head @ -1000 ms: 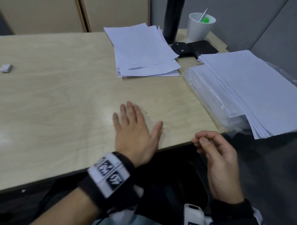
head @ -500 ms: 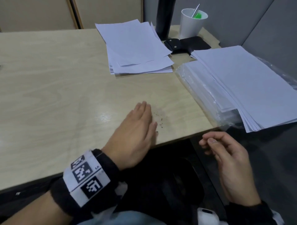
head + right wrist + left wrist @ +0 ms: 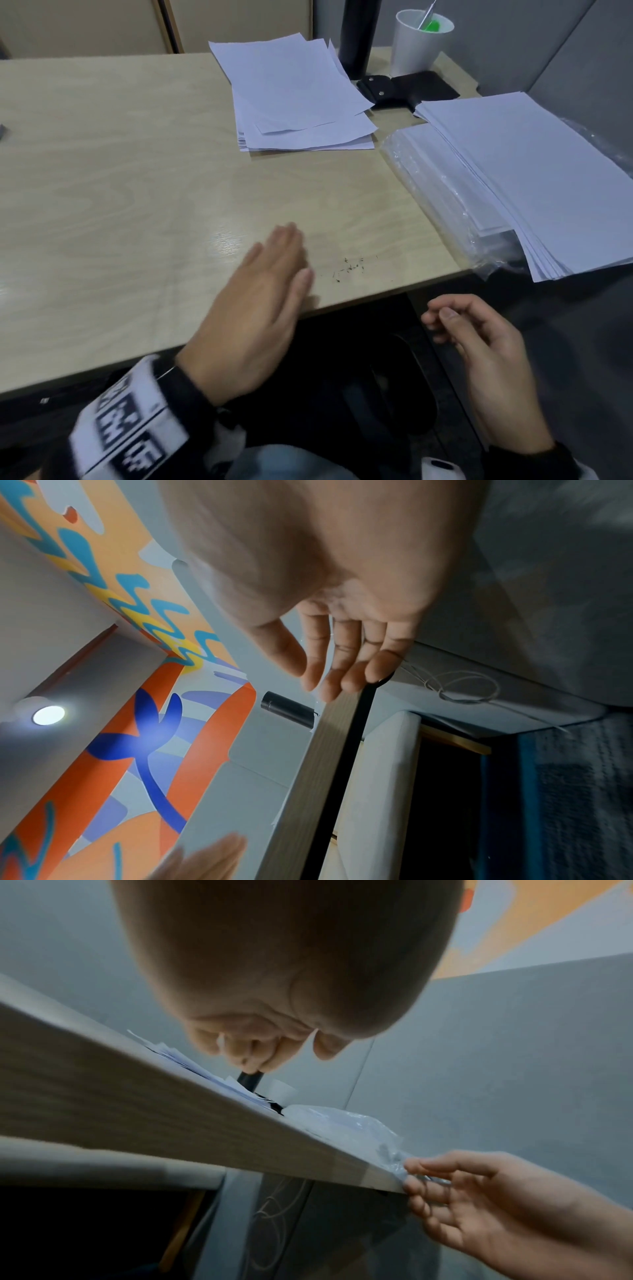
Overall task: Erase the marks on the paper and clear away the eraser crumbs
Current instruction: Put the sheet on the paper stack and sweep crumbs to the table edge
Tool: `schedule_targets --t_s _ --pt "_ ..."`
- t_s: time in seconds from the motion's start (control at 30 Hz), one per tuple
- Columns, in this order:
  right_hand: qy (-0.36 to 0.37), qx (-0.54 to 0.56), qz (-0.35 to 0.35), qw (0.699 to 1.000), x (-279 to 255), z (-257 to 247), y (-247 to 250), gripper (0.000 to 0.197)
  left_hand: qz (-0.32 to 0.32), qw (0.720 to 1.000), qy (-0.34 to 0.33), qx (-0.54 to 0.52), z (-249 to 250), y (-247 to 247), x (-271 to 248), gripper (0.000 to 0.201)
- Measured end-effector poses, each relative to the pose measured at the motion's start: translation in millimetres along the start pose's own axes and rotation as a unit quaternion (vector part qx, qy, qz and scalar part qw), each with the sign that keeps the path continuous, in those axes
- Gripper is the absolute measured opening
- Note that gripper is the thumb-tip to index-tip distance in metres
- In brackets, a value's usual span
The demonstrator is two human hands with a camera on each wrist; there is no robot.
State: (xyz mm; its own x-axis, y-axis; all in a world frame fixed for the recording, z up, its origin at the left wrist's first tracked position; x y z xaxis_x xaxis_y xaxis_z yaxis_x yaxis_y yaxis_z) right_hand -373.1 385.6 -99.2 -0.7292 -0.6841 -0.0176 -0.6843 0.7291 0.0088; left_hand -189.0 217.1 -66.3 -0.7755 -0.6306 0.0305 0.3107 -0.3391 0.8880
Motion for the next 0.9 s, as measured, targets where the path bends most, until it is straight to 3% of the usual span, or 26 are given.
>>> schedule_targets --t_s 0.13,0.2,0.4,0.53,0.67,0.83,0.9 --pt "-0.007 0.008 -0.001 1.000 1 2 -3 0.023 -0.029 0.987 0.150 0.054 -13 1 -22 0.096" --pt "-0.007 0.007 -0.005 1.000 1 3 -5 0.024 -0.046 0.979 0.183 0.074 -7 -8 -16 0.101" --pt "-0.009 -0.014 -0.022 1.000 5 4 -2 0.027 -0.069 0.985 0.142 0.065 42 -41 33 0.100" --pt "-0.057 -0.022 -0.056 0.997 9 8 5 0.025 -0.130 0.986 0.046 -0.093 81 -45 61 0.072" --pt "-0.117 -0.036 -0.064 0.990 20 22 25 0.023 -0.057 0.979 -0.028 -0.196 77 -17 50 0.054" --pt "-0.179 -0.104 -0.063 0.976 57 62 70 0.022 0.052 0.980 0.012 -0.192 8 11 30 0.042" --pt "-0.208 -0.159 -0.096 0.960 68 94 89 0.020 0.079 0.963 0.064 -0.249 -17 8 28 0.032"
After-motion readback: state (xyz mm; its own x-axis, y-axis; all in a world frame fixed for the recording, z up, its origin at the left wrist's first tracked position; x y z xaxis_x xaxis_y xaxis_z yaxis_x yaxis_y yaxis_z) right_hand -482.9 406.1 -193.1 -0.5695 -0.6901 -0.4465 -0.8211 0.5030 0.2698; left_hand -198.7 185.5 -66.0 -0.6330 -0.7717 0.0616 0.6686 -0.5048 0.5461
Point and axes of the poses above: each hand's wrist, its own x-axis towards the middle knuckle, its own y-axis out of the back of the hand, z = x × y, the point moved 2 cm from there along x, towards the middle knuckle, and after that the axes turned 8 degrees about x, right-handed, at the moved point
